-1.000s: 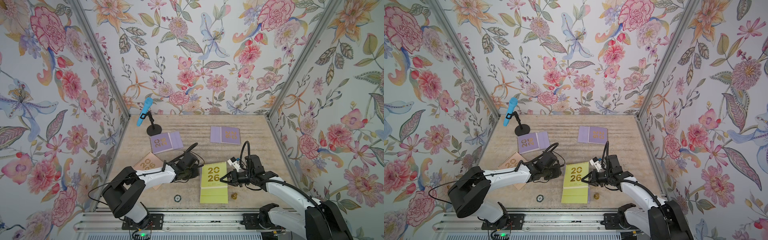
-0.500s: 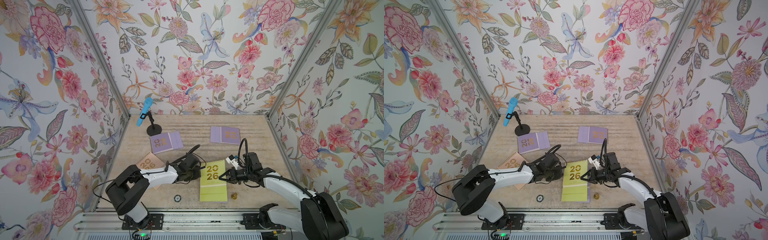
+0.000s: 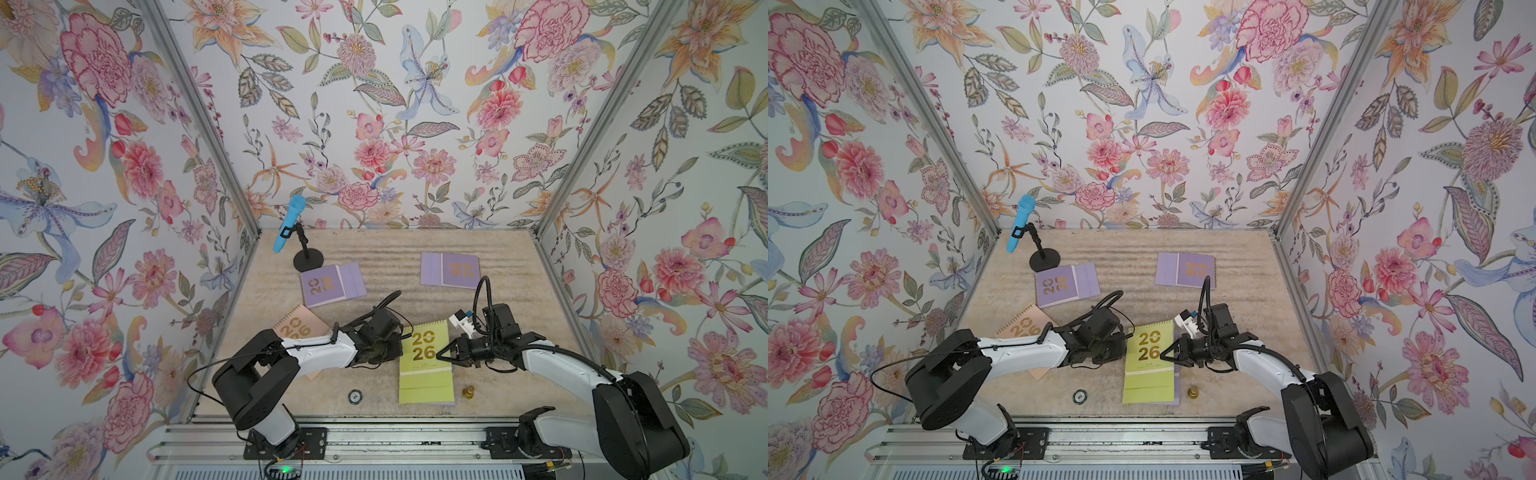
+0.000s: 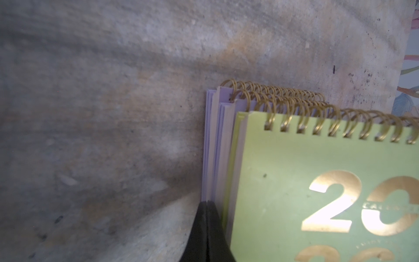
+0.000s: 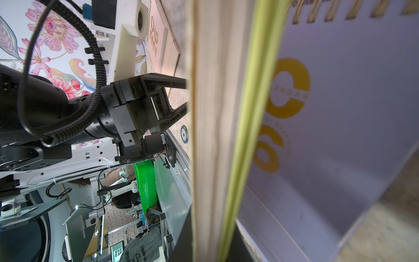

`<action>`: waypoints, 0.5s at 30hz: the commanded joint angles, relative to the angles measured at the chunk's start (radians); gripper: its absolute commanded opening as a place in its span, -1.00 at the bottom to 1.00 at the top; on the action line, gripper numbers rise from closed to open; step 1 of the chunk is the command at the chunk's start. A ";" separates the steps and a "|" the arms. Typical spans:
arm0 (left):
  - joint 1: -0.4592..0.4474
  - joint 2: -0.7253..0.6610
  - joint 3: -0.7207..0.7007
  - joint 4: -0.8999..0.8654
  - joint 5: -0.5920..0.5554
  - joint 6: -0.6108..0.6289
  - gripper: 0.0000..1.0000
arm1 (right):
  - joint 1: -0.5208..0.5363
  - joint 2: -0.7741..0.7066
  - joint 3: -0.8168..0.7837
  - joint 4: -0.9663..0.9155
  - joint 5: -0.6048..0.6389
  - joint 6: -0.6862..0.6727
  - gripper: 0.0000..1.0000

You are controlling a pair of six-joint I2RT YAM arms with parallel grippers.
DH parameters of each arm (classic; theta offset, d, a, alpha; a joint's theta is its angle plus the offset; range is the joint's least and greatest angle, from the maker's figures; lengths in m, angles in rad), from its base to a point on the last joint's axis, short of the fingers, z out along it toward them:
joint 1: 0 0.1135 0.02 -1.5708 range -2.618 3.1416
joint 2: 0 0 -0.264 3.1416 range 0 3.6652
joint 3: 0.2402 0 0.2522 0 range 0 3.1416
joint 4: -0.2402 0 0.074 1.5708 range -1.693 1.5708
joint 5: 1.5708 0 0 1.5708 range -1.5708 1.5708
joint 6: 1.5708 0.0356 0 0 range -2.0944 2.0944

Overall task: Stack the calendars
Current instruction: Place the calendar at the calendar.

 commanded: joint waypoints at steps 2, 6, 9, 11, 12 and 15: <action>-0.016 0.010 -0.016 0.009 -0.011 -0.016 -1.00 | -0.012 0.013 0.004 0.017 0.015 -0.028 -0.70; -0.020 0.011 -0.016 0.007 -0.013 -0.017 -1.00 | -0.019 0.024 -0.003 0.010 0.039 -0.031 -0.65; -0.023 0.010 -0.016 0.001 -0.014 -0.016 -1.00 | -0.029 0.031 -0.009 0.005 0.051 -0.033 -0.63; -0.025 0.010 -0.016 -0.002 -0.016 -0.017 -1.00 | -0.035 0.036 -0.013 0.005 0.053 -0.034 -0.62; -0.025 0.007 -0.016 -0.003 -0.016 -0.017 -1.00 | -0.036 0.034 -0.012 0.004 0.058 -0.034 -0.61; -0.026 0.005 -0.016 -0.008 -0.020 -0.016 -1.00 | -0.038 0.042 -0.011 -0.011 0.072 -0.039 -0.57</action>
